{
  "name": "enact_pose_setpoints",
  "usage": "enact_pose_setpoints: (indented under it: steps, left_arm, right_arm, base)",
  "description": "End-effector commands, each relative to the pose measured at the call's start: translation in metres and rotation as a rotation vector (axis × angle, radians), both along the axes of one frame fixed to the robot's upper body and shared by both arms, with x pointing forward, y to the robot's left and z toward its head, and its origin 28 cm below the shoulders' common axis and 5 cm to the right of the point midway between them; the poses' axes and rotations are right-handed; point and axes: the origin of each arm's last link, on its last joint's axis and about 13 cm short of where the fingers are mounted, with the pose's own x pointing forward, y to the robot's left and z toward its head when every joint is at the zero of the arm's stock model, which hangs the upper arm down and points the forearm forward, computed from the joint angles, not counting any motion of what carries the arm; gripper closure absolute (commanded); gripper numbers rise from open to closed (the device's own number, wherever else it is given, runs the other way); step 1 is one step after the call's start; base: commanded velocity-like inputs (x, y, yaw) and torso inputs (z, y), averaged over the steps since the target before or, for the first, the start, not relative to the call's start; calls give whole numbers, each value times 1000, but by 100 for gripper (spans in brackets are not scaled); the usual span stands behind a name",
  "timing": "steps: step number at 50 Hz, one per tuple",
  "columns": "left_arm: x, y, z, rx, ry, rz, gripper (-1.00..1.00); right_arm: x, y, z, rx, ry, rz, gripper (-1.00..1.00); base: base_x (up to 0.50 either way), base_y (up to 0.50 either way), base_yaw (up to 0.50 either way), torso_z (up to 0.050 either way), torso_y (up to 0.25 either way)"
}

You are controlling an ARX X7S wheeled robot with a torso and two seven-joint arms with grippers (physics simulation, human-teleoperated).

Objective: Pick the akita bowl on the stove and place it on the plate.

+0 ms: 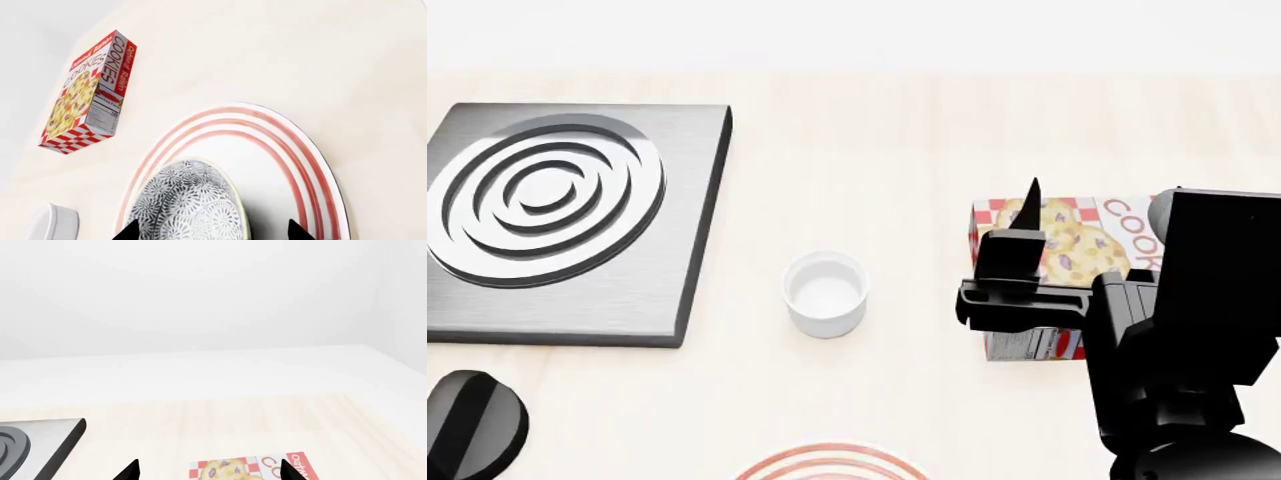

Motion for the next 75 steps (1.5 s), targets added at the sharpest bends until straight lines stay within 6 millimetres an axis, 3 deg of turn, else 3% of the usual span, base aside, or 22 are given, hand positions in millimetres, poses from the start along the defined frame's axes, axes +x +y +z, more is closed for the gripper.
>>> enact_pose_setpoints:
  steps: [1,18,38,53,75]
  left_arm:
    - [0,-2,9,-37,-7,13,-100]
    - [8,-7,27,-104,-29,34,-100]
    - [18,-16,83,-380,-24,114,-100]
    - [23,-3,120,-629,17,209,-100]
    - [45,18,147,-858,38,354,-100]
  right_arm:
    - [0,0,0,0,0,1,-100]
    - [1,0,-1,-1,4,-1,-100]
    - [1,-1,-2,-1,3,0,-100]
    - [1,0,-1,-1,4,2,-100]
    - [1,0,-2,-1,4,2,-100]
  base:
    - [0,0,0,0,0]
    - [0,0,0,0,0]
    - [0,0,0,0,0]
    - [0,0,0,0,0]
    - [0,0,0,0,0]
